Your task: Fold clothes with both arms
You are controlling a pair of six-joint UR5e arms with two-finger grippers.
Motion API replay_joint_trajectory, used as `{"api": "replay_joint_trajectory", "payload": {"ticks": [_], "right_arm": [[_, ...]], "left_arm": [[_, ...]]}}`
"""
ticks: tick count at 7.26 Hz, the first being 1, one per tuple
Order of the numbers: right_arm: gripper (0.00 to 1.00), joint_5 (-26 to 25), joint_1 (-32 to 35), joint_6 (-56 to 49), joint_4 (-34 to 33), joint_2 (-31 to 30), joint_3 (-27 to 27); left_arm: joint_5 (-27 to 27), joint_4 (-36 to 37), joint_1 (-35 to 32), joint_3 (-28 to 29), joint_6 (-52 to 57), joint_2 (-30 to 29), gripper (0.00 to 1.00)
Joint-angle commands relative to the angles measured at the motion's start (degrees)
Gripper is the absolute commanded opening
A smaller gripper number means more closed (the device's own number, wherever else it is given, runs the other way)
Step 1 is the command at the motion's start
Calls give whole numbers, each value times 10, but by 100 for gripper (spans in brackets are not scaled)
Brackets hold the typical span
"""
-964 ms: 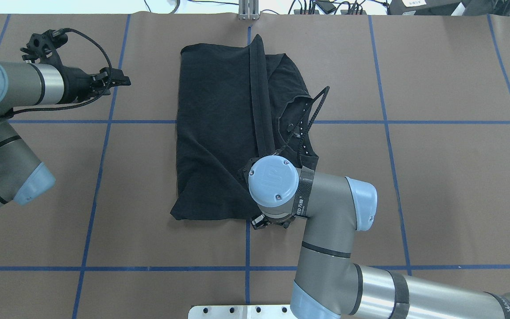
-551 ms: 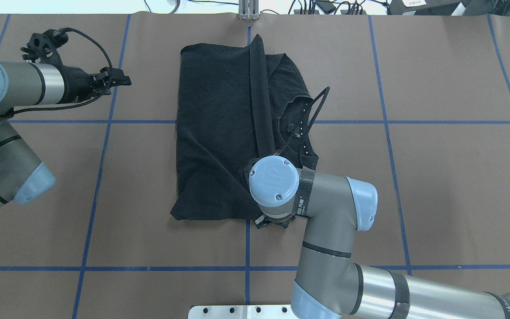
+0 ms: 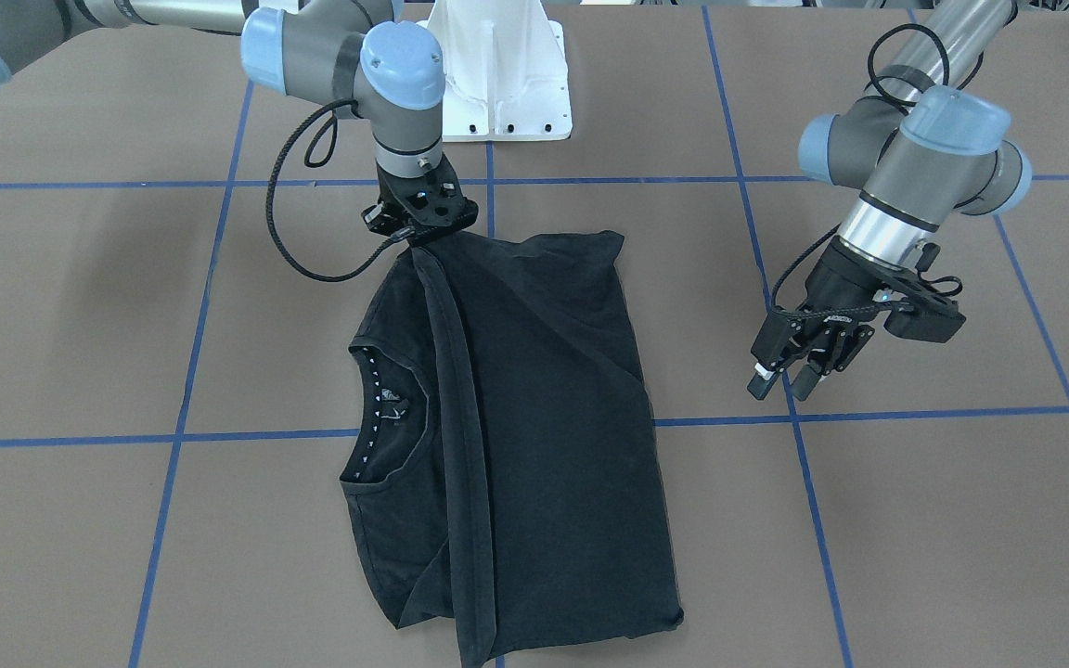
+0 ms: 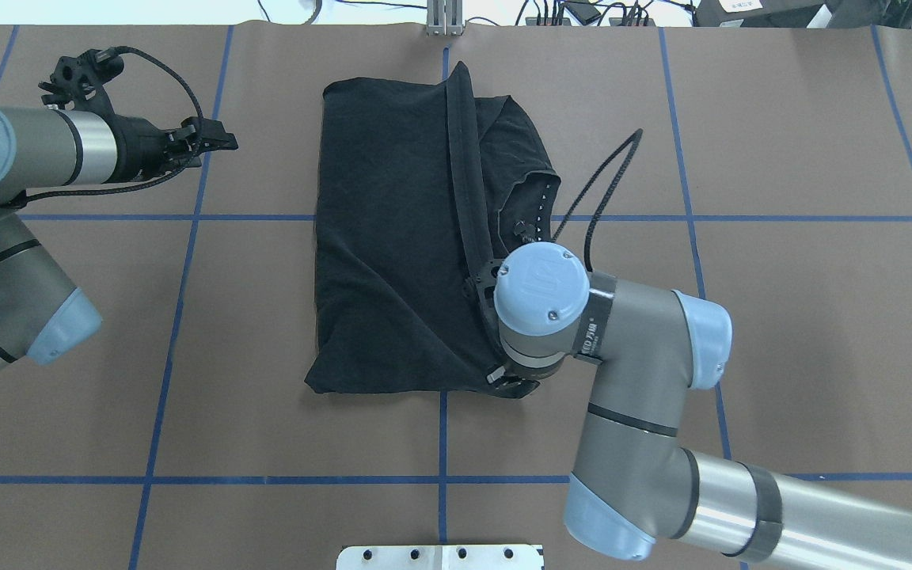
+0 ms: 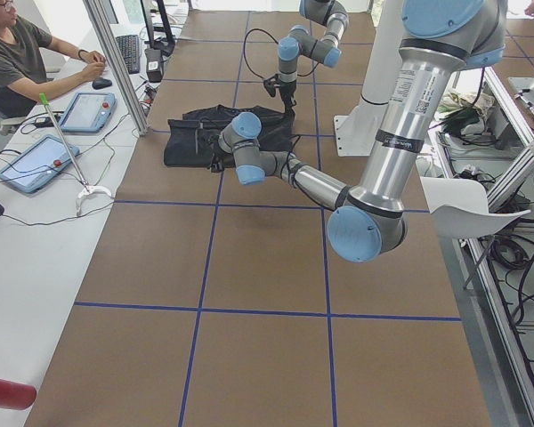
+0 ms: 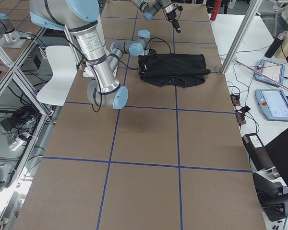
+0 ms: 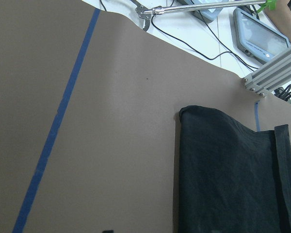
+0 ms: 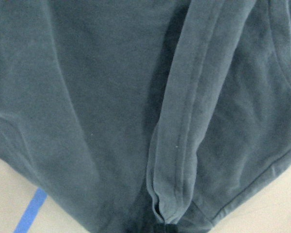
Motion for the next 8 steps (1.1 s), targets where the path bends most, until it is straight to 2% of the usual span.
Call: {"api": "replay_joint_trajectory", "payload": {"ticks": [1,2,3,4,5,6,8], "right_arm": [[0,-7,-44,172,1,-58,61],[0,-28,-67,233,1,-56,61],[0,-36,-70,239,1,-55,60],[27,-36,-69,239,1,-62,63],[99,-37,-65,239,1,-66,70],[100,-35,-58,238,1,-68,83],[100,-37,-25,222,0,-54,76]], "left_arm": [[0,0,0,-4,-2,-1,73],[0,0,0,-5,-1,-1,73],[0,0,0,-5,-1,2,73],[0,0,0,-5,-1,1,73],[0,0,1,-5,-2,1,73],[-1,2,0,-5,-1,0,73],[-1,2,1,-6,-1,0,73]]}}
